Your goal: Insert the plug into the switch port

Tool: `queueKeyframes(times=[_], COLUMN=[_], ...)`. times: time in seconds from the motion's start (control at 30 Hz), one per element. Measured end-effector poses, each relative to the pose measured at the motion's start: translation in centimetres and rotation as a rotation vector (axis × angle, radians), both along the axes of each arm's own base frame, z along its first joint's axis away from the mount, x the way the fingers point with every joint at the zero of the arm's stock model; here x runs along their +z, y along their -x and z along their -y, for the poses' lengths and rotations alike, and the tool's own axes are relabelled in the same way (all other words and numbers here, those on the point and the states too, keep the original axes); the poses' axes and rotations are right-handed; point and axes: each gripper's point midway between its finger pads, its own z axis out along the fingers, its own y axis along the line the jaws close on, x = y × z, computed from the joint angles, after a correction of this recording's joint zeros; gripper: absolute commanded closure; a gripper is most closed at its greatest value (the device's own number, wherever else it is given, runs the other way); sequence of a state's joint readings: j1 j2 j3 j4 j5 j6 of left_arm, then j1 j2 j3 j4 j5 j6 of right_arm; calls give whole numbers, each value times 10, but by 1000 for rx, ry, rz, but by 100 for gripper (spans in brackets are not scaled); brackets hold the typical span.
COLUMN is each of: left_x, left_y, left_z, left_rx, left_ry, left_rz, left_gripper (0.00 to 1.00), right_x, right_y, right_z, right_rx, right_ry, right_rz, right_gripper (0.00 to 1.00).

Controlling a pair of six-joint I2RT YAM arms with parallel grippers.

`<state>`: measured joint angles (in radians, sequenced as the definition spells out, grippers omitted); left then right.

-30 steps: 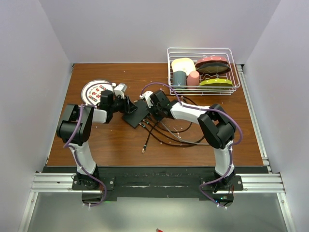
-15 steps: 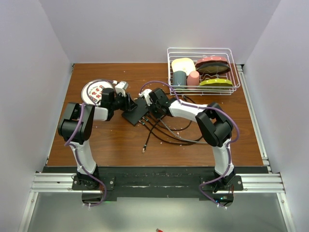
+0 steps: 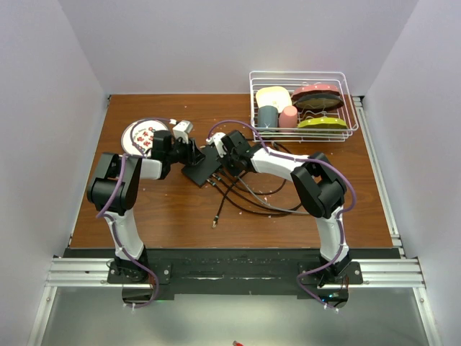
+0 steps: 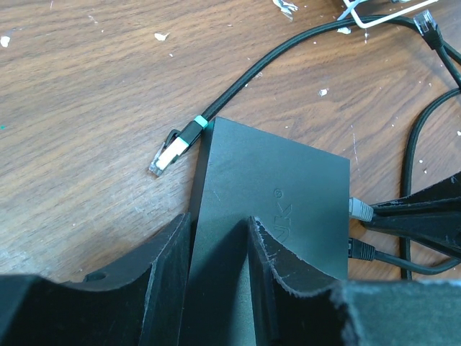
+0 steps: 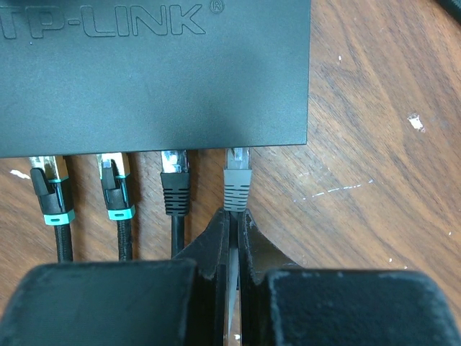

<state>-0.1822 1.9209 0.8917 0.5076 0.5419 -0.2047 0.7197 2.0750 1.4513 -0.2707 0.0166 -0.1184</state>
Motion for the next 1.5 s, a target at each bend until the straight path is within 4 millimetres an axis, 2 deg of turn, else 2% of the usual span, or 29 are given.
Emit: queueKeyframes(times=[0.17,0.43,0.47,0.53,0.73,0.83,0.9,0.93,0.97,1.13,1.2,1.3,1.4,1.5], left_x=[0,1,1,2,1,1,2,3,6,29,42,66,90,117], left_y=[0,2,3,4,16,28,36,41,44,49,49,51,52,55], left_z=[1,3,4,4,0,-7,-11,-13,-14,-19,-21,-23,-24,-25], left_rx=[-6,-2,-1,0,30,58,74,83,91,131,145,157,170,177], left_ry=[-6,-19,-21,-21,8,26,33,38,42,56,64,81,105,131], left_rz=[6,21,25,31,13,-13,-25,-30,-30,16,48,104,152,207], left_gripper=[66,45,39,35,22,10,1,0,0,0,0,0,0,0], right_x=[0,-2,-2,-2,-3,-2,-1,0,1,18,31,55,82,104], right_y=[0,1,2,2,7,12,16,18,19,21,21,19,18,19], right_z=[0,0,0,-1,-5,-10,-13,-14,-14,-12,-10,-7,-7,-3], right_rx=[3,-5,-6,-7,-9,-5,1,4,4,-16,-28,-43,-50,-67], right_ry=[4,-3,-6,-16,-52,-65,-73,-75,-76,-84,-97,-122,-159,-192], right_rz=[-1,-6,-6,-5,-19,-32,-40,-44,-47,-29,-9,34,78,115], right_gripper=[100,85,84,83,80,72,71,70,65,46,40,39,33,23])
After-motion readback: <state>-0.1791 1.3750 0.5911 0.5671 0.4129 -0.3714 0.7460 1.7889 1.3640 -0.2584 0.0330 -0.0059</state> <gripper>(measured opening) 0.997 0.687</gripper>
